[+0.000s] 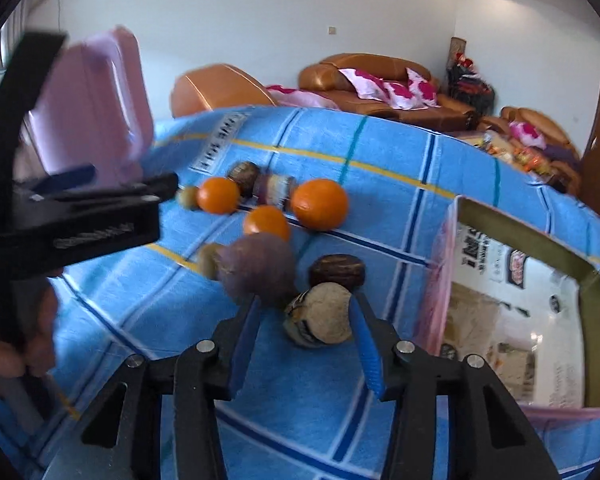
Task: Organize fruits
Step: 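Reach the right tool to the brown-and-white cake piece and close on it, then grasp the purple passion fruit with the left tool while the right tool lifts the cake piece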
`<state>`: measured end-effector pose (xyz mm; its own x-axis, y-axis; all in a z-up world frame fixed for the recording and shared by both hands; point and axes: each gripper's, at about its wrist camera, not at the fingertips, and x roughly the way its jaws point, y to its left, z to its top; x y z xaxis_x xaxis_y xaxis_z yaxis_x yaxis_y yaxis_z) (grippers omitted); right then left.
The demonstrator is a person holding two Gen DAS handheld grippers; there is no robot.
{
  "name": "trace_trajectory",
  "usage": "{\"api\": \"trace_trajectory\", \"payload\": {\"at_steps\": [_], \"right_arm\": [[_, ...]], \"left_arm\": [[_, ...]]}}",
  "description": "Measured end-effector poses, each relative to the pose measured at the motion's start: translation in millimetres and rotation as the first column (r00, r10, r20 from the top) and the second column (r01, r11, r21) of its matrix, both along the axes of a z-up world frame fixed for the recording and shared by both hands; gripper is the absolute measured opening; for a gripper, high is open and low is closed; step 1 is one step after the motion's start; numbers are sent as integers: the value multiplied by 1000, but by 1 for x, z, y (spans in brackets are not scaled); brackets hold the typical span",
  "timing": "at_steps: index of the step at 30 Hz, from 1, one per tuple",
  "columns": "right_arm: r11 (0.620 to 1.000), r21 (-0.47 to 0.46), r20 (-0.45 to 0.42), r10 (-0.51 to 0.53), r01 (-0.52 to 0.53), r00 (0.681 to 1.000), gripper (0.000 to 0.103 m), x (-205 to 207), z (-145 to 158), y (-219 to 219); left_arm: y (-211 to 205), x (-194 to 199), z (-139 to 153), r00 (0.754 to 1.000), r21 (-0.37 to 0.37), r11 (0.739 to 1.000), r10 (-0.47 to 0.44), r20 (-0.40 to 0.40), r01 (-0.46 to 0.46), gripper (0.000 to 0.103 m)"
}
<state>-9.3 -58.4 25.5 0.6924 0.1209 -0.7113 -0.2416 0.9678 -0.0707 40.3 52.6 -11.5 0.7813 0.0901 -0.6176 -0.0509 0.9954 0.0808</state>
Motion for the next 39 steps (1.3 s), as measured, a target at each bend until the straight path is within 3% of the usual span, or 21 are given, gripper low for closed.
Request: {"api": "trace_trajectory", "payload": {"at_steps": [3,7,9,12,14,16,19,22,25,31,34,37,39], "right_arm": [[1000,-6,0,4,-4,1000,48,1,0,-1],[996,-86,1,12,-12,1000,48,2,-6,7],[985,-170,5,-3,4,1000,40,1,-9,11],[984,-175,4,-3,3,1000,37,-3,-8,9],[989,-145,4,-7,7,1000,36,-4,-5,5],[999,-53,8,-10,11,1000,36,-6,4,-4],[996,83,102,-53,45,993,36,-14,30,-25],[983,156,199,-123,92,972,36,-26,53,-47],[973,168,241,-197,160,950,36,-29,60,-59],[959,186,212,-252,214,944,36,-22,56,-67],[960,184,217,-251,214,943,36,-22,56,-66],[959,182,220,-254,216,942,36,-23,56,-68],[958,186,214,-256,218,943,36,-22,55,-68]], "left_arm": [[-4,-2,1,1000,6,1000,-18,7,18,103],[-6,-1,2,1000,10,1000,-29,7,29,103],[-5,-1,2,999,-1,999,-35,5,35,103],[-2,-2,3,999,-28,999,-47,1,47,103],[-2,-3,4,998,-41,997,-59,-1,59,103],[-4,-4,5,996,-59,994,-88,1,88,103],[-13,-10,8,988,-68,985,-155,24,156,103],[-28,-16,6,970,-70,967,-241,34,243,103],[-47,-18,0,953,-62,951,-304,7,304,98],[-71,-11,-15,926,-83,926,-373,-66,367,91],[-76,-4,-23,908,-105,915,-400,-126,389,80],[-77,-5,-24,912,-101,920,-390,-130,379,77],[-73,-6,-22,913,-120,918,-392,-116,378,70]]}}
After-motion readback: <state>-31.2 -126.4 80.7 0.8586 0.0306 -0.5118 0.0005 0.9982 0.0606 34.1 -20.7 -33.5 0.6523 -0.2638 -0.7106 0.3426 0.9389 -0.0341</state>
